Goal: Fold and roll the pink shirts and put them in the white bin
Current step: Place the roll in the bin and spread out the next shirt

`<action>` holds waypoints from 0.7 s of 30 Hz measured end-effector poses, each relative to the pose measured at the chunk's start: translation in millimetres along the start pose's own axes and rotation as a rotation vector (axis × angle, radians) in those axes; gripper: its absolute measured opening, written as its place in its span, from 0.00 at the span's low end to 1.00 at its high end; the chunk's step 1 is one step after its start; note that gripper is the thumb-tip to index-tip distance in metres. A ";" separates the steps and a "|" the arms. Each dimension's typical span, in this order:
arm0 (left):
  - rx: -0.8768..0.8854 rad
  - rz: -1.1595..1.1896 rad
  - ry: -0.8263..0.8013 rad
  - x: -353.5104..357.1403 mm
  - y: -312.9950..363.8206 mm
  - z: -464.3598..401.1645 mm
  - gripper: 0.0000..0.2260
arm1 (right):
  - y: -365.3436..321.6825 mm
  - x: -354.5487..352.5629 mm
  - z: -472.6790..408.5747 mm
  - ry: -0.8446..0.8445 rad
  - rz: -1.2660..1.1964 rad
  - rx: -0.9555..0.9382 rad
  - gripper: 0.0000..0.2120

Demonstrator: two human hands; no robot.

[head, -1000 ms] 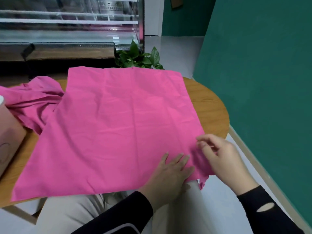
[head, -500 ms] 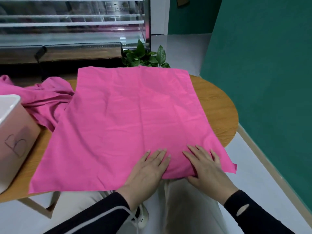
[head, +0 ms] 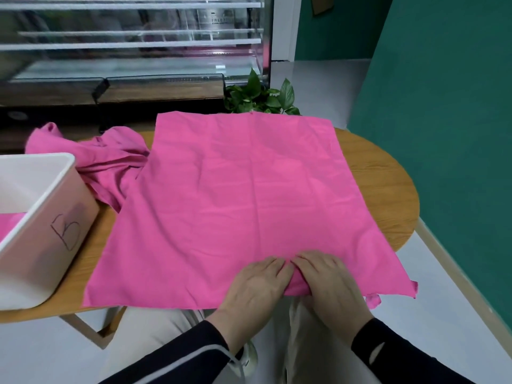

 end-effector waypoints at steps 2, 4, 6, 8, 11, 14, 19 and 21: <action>-0.036 -0.021 -0.010 -8.3 -6.8 5.4 0.15 | 6.3 0.8 5.5 0.024 -0.018 -0.032 0.23; -0.075 -0.053 -0.028 -17.6 -20.3 14.5 0.17 | 13.1 -1.3 11.0 -0.002 -0.036 -0.021 0.21; -0.133 -0.078 -0.066 -29.6 -40.7 21.3 0.18 | 20.0 -10.8 8.0 -0.029 -0.058 0.039 0.18; -0.227 -0.112 -0.137 -40.1 -63.5 23.2 0.18 | 25.3 -21.4 0.3 -0.059 -0.073 0.100 0.17; -0.361 -0.127 -0.162 -55.1 -91.9 25.3 0.10 | 28.2 -33.0 -14.4 -0.110 -0.095 0.149 0.06; -0.412 -0.089 -0.126 -64.9 -104.3 24.4 0.07 | 30.9 -34.6 -27.4 -0.157 -0.134 0.178 0.02; -0.518 -0.086 -0.095 -82.6 -128.9 38.6 0.12 | 46.5 -47.0 -37.8 -0.198 -0.139 0.287 0.11; -0.601 -0.094 -0.085 -92.3 -143.2 51.2 0.16 | 53.3 -51.0 -37.9 -0.230 -0.181 0.311 0.12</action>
Point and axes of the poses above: each hand's wrist, its own z-axis away from the middle knuckle, its own x-axis out of the palm, y = z × x, the point moved 4 cm from there along -z, towards the middle knuckle, and after that the axes turned 11 degrees about -x, right-handed, at the moved point
